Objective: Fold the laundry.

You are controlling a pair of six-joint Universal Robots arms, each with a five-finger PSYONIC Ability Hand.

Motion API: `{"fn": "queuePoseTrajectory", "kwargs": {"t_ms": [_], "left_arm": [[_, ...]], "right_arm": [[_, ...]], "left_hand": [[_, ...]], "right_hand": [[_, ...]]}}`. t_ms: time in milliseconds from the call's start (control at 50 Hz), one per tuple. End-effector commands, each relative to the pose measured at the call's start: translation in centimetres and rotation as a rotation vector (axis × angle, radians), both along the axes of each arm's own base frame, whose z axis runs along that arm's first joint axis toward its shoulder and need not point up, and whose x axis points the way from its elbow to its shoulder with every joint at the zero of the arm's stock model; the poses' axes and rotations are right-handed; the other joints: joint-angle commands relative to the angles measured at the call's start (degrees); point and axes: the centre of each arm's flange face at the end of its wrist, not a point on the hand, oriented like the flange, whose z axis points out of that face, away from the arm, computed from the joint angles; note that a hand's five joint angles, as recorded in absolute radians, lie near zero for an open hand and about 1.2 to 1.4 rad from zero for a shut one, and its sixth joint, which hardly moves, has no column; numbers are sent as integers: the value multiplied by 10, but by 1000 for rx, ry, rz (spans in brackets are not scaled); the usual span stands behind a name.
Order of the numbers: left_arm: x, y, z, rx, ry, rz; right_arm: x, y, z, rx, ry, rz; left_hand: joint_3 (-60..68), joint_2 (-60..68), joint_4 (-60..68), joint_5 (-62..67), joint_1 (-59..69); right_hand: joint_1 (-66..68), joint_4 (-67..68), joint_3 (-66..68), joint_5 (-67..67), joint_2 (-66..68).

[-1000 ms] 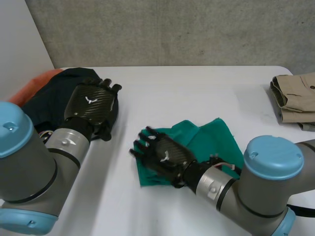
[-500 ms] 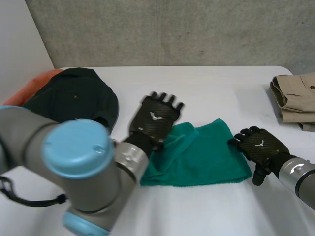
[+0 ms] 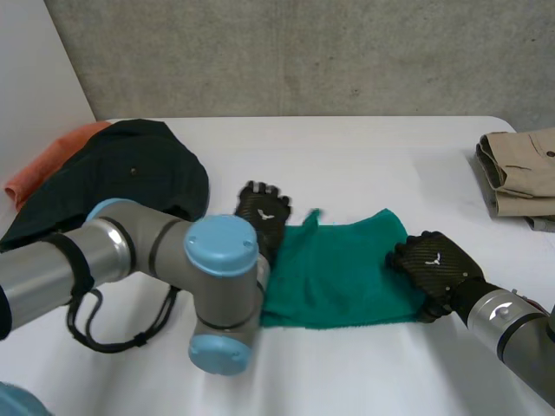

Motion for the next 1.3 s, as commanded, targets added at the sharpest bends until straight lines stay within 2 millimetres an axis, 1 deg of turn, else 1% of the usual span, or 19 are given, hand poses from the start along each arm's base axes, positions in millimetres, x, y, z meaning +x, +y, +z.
{"fn": "queuePoseTrajectory", "kwargs": {"t_ms": [20, 100, 120, 300, 360, 440, 520, 580, 600, 660, 680, 760, 820, 840, 920, 1040, 1120, 1180, 1300], "left_arm": [[30, -7, 3, -17, -107, 98], [34, 8, 25, -23, -67, 83], [35, 12, 28, -20, -58, 80], [50, 48, 82, -29, 108, 59], [56, 52, 94, -42, 127, 62], [66, 52, 101, -49, 126, 82], [83, 42, 106, -46, 128, 136], [93, 37, 104, -35, 119, 169], [94, 37, 103, -33, 117, 171], [96, 38, 100, -20, 120, 176], [96, 38, 99, -15, 122, 175], [95, 35, 102, -11, 160, 181], [93, 30, 109, -18, 216, 185], [91, 30, 112, -21, 233, 184], [81, 27, 123, -29, 308, 167], [42, 44, 122, 21, 373, 16], [22, 54, 100, 82, 330, -38], [14, 57, 77, 142, 267, -41], [17, 59, 46, 225, 196, 11]], "right_arm": [[-4, -8, -3, -18, 6, -25], [-6, -11, -3, -30, 24, -41], [-6, -12, -2, -36, 31, -50], [-12, -30, 17, -201, 214, -122], [2, -26, 31, -299, 260, -69], [54, 1, 56, -464, 228, 124], [107, 48, 67, -597, 95, 381], [120, 72, 58, -596, 54, 506], [126, 88, 40, -544, 45, 602], [131, 100, 15, -482, 60, 672], [131, 97, 7, -455, 67, 665], [129, 87, 10, -434, 70, 571], [126, 80, 24, -415, 18, 494], [120, 72, 45, -405, -56, 431], [93, 47, 86, -265, -300, 247], [63, 22, 108, 14, -549, 43], [49, 7, 103, 135, -519, -52], [51, -4, 79, 241, -451, -71], [59, -23, 47, 324, -316, -55]], "left_hand": [[-14, -10, -8, -20, -2], [-16, -12, -9, -21, -4], [-17, -14, -11, -23, -6], [-17, -14, -11, -23, -6], [-19, -15, -13, -25, -7], [-19, -15, -13, -25, -7], [-19, -15, -13, -25, -7], [-19, -15, -13, -25, -7], [-19, -15, -13, -25, -7], [-19, -15, -13, -25, -7], [-19, -15, -13, -25, -7], [-19, -15, -13, -25, -7], [-18, -14, -11, -23, -6], [-14, -10, -8, -20, -2], [-11, -7, -4, -16, 1], [-6, -2, 1, -11, 6], [-2, 1, 4, -8, 10], [-4, 0, 3, -10, 8], [-4, 0, 3, -10, 8]], "right_hand": [[154, 154, 155, 152, 159], [378, 377, 379, 375, 383], [505, 505, 506, 502, 510], [511, 510, 511, 508, 516], [511, 510, 511, 508, 516], [511, 510, 511, 508, 516], [511, 510, 511, 508, 516], [511, 510, 511, 508, 516], [511, 510, 511, 508, 516], [511, 510, 511, 508, 516], [461, 461, 462, 459, 466], [-189, -190, -189, -192, -184], [-189, -190, -189, -192, -184], [-189, -190, -189, -192, -184], [-189, -190, -189, -192, -184], [-189, -190, -189, -192, -184], [-189, -190, -189, -192, -184], [-189, -190, -189, -192, -184], [-189, -190, -189, -192, -184]]}}
